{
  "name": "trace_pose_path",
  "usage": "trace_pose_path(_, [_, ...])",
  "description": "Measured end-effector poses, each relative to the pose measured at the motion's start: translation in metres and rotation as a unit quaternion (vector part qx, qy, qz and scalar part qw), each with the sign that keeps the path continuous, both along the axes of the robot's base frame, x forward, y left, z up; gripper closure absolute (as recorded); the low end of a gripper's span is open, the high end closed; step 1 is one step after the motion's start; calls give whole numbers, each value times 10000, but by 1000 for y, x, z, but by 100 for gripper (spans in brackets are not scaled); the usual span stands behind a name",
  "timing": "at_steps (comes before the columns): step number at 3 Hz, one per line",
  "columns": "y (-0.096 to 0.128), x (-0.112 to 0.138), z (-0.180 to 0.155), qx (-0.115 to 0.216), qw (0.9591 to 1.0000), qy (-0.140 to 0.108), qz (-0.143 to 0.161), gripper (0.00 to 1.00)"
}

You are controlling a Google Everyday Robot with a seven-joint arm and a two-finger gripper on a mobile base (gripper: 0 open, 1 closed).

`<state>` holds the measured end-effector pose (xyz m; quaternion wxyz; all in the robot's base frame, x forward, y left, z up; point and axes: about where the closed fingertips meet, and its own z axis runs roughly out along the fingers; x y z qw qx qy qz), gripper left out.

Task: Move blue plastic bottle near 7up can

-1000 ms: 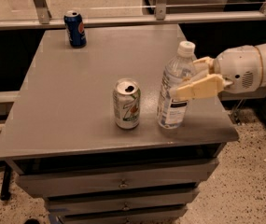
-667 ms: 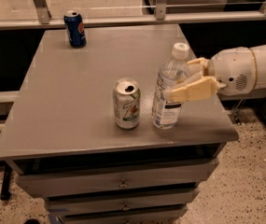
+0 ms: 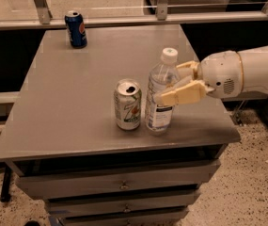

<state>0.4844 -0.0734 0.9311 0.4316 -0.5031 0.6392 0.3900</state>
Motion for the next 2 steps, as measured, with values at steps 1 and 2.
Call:
trace_pose_path(1, [5,0,-5,-27,10000,10,0,59])
trace_pose_path(2, [8,0,-6,-27,10000,-4,0,36])
